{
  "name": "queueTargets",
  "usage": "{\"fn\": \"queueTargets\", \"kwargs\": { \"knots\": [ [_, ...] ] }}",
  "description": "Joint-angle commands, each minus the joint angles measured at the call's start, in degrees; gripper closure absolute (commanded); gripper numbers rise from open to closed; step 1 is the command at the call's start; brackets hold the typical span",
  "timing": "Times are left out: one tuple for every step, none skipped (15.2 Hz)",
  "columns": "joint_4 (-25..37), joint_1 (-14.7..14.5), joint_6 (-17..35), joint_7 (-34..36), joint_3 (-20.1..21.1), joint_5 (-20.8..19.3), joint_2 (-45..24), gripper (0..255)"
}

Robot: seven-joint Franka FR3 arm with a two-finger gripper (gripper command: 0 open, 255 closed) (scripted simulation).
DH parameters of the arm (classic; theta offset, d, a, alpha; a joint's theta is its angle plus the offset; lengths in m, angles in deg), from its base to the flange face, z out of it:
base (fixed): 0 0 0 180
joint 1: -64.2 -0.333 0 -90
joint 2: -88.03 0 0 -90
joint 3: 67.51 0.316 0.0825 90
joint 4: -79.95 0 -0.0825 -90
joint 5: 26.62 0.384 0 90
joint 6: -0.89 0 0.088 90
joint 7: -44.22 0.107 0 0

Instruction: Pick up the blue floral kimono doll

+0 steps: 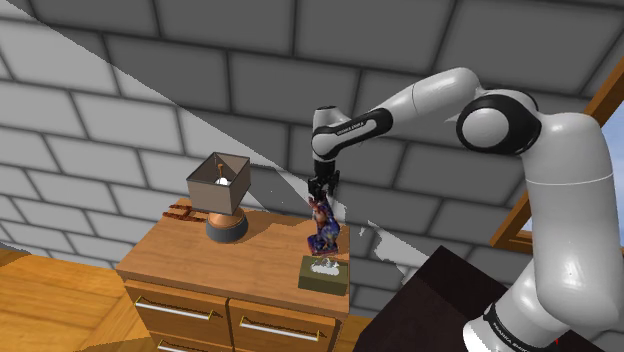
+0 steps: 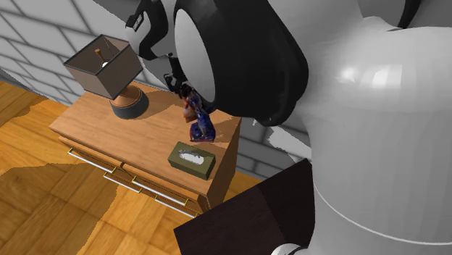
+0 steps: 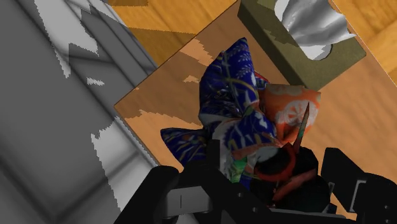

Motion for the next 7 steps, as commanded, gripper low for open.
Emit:
{"fn": "queueTargets", "kwargs": {
  "knots": [
    [0.36, -0.01, -1.16, 0.02, 0.02, 0.02, 0.93, 255],
    [0.51, -0.01, -1.73, 0.01, 0.03, 0.03, 1.35, 255],
    [0.67, 0.0, -2.31, 0.01, 0.03, 0.04, 1.76, 255],
    [0.85, 0.0, -2.89, 0.01, 0.04, 0.05, 2.16, 255],
    [1.05, 0.01, -3.47, 0.0, 0.04, 0.06, 2.55, 255],
    [1.06, 0.01, -3.56, 0.0, 0.05, 0.06, 2.62, 255],
    [1.07, 0.01, -3.56, 0.0, 0.05, 0.06, 2.62, 255]
  ]
}}
